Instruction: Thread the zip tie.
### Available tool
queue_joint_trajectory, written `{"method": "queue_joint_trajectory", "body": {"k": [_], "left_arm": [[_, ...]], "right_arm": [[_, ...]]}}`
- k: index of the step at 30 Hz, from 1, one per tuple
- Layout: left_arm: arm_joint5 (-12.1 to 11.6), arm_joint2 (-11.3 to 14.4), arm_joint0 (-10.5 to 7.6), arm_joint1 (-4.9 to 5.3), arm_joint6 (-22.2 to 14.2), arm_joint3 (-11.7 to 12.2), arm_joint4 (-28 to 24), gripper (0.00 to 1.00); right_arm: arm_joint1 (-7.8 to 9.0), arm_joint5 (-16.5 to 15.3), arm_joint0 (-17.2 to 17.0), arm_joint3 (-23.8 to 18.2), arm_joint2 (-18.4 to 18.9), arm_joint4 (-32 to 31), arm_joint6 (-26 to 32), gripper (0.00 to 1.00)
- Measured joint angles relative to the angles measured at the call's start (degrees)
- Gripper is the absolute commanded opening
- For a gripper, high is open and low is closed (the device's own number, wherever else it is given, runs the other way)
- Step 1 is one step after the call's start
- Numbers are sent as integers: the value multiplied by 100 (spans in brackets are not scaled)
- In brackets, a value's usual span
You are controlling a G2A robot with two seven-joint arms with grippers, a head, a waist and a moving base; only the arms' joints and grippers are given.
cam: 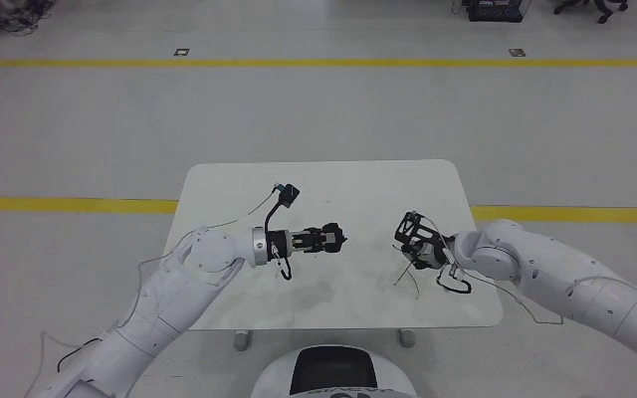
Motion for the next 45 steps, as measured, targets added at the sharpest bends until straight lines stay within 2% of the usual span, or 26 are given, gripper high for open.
{"method": "queue_joint_trajectory", "body": {"k": [4,7,14,17,20,30,33,39,45], "left_arm": [[0,0,0,0,0,0,0,0],[0,0,0,0,0,0,0,0],[0,0,0,0,0,0,0,0],[0,0,0,0,0,0,0,0],[0,0,0,0,0,0,0,0],[0,0,0,0,0,0,0,0],[0,0,0,0,0,0,0,0],[0,0,0,0,0,0,0,0],[0,0,0,0,0,0,0,0]], "right_arm": [[5,5,-75,3,103,182,-194,0],[104,0,-298,-79,351,612,-1146,0],[550,0,-1086,-772,666,778,-3586,0],[691,0,-1377,-961,716,825,-4435,0],[764,0,-1596,-1055,708,760,-4982,0],[770,0,-1615,-1064,691,696,-4909,0],[733,121,-1717,-1047,726,701,-4979,0],[565,437,-2335,-1062,809,778,-6513,0],[348,463,-2832,-998,870,598,-7725,0]]}}
